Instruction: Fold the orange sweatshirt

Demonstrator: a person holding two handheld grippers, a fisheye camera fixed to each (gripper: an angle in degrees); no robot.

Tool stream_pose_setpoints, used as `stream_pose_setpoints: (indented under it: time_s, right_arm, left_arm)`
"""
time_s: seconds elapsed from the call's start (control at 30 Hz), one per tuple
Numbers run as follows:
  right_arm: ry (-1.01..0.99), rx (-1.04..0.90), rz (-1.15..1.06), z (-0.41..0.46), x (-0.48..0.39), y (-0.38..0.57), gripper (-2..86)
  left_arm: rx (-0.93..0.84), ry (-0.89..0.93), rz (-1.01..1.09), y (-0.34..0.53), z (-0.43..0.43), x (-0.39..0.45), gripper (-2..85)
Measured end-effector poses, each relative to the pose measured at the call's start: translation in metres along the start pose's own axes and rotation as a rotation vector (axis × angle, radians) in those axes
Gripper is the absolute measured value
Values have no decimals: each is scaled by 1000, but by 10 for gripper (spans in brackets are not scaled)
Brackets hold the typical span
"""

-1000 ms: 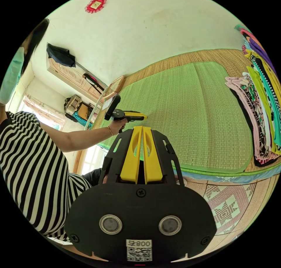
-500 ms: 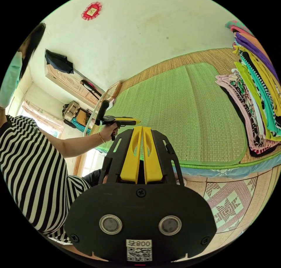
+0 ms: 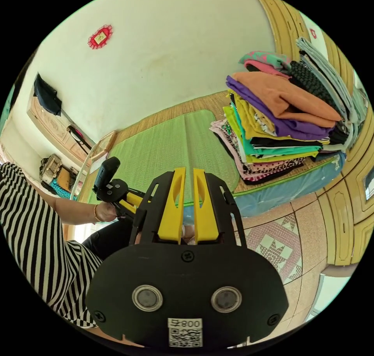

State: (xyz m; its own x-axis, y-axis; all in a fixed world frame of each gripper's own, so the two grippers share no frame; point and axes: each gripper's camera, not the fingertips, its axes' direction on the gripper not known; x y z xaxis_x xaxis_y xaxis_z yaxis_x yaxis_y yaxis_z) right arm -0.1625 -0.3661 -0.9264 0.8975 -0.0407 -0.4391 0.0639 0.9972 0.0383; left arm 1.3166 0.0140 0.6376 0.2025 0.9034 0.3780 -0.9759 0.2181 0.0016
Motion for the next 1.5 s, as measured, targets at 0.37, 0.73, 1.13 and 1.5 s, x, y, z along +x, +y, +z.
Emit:
stream_pose_setpoints:
  time_s: [0.37,0.73,1.13,1.5]
  right_arm:
    - [191,260,178,-77,132,-23,81]
    - [-79,479,712,-114,360,2,98]
    - [-136,448,809,-99,430,-13,71]
    - [-77,474,625,-122,387,-57,33]
  left_arm:
    - [-42,107,-96,-4,18,-1,120]
    - [-17,183,-157,22,12,11,123]
    - [35,231,-233,40,-3,23,106]
    - [71,267,-250,56,-27,41,94]
